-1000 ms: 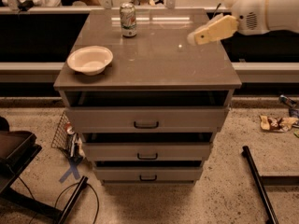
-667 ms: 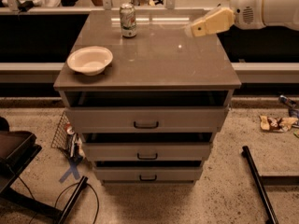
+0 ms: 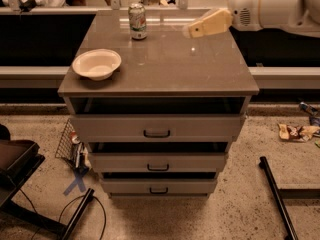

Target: Pick 7up can

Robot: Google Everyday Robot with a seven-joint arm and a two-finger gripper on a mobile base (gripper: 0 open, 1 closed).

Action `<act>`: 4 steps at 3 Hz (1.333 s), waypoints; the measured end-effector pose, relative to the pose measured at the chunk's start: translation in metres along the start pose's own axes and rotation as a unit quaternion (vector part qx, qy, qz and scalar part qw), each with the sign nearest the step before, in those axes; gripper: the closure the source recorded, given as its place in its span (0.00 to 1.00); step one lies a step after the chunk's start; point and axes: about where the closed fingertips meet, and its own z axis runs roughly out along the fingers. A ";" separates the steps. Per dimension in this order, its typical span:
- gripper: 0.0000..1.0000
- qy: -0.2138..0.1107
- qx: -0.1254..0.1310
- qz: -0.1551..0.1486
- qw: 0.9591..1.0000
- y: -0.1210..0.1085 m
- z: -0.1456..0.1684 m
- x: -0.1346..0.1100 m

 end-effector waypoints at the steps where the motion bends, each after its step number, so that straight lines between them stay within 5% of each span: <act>1: 0.00 -0.032 -0.007 0.006 0.999 -0.011 0.074 -0.006; 3: 0.00 -0.056 -0.030 0.026 0.998 -0.026 0.215 -0.012; 4: 0.00 -0.070 -0.044 0.049 0.995 -0.027 0.257 -0.008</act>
Offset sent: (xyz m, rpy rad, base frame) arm 0.2075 0.1648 -0.0504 0.1266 -0.0389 0.0709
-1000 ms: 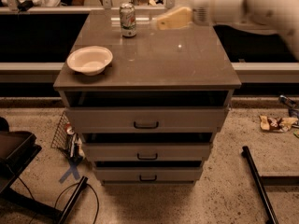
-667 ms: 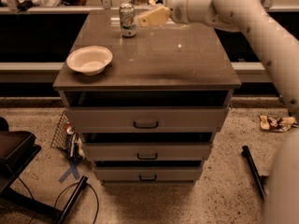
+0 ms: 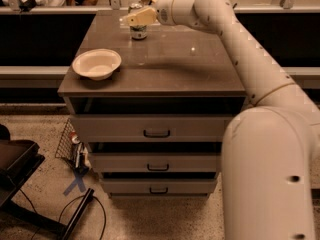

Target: Pick 7up can

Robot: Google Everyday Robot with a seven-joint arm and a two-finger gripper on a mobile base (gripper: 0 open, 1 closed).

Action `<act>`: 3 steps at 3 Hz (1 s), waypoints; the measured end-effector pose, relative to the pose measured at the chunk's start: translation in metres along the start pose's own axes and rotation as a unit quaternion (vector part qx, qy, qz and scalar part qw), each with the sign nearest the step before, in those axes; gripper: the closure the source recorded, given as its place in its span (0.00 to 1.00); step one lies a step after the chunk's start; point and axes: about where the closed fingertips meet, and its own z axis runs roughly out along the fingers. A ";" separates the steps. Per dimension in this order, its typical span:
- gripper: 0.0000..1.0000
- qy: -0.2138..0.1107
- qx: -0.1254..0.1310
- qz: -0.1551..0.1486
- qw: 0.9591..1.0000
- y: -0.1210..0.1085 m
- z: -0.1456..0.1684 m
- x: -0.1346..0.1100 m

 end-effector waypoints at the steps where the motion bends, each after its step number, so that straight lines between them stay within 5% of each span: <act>1: 0.00 -0.009 -0.009 0.025 1.000 -0.006 0.032 0.013; 3: 0.00 -0.010 0.007 0.039 0.999 -0.032 0.064 0.032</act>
Offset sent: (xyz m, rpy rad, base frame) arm 0.0865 0.0285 -0.0407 0.0808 0.0643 -0.0232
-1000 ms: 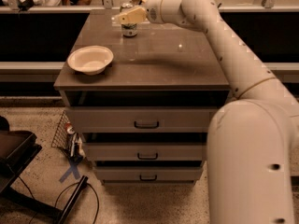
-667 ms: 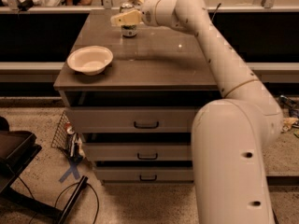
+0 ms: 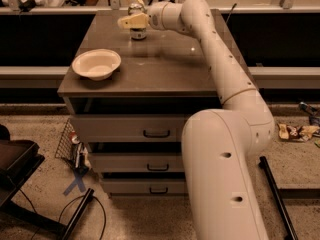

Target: Pick 7up can

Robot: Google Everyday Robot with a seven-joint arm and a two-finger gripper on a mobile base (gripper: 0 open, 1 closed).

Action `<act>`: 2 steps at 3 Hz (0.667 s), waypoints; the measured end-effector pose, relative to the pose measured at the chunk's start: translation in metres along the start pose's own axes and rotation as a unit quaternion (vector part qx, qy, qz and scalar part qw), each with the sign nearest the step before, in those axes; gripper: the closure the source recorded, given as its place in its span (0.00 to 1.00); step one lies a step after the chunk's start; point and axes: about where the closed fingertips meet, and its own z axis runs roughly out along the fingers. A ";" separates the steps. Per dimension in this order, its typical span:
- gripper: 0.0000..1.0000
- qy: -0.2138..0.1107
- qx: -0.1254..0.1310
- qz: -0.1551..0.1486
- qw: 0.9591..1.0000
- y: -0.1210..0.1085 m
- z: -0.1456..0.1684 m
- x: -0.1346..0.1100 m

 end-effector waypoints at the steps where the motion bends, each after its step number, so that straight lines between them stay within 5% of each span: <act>1: 0.00 -0.006 0.010 -0.003 1.000 -0.012 0.008 0.002; 2: 0.00 -0.017 0.012 0.001 1.000 -0.014 0.020 0.003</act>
Offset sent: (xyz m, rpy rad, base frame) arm 0.0664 0.0043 0.0023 0.0539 -0.0378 -0.0378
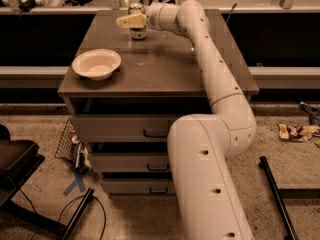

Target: Pick 7up can

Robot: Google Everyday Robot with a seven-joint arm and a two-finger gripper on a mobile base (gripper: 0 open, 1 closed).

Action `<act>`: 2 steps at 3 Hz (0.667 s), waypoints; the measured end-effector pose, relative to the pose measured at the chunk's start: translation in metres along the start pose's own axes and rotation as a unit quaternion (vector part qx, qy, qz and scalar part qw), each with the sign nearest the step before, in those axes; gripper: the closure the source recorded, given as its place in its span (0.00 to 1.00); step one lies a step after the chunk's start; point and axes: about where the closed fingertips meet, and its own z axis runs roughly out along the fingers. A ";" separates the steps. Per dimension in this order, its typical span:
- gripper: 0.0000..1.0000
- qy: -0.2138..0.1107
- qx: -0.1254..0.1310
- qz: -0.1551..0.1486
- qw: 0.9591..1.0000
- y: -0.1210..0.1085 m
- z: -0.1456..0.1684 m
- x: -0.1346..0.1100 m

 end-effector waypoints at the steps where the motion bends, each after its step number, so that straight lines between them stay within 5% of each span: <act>1: 0.18 -0.005 0.002 -0.003 1.000 0.003 0.011 -0.002; 2: 0.41 -0.006 0.000 -0.003 1.000 0.005 0.014 -0.001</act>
Offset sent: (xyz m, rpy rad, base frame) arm 0.0050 0.0108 0.0005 0.0046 -0.0112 -0.0025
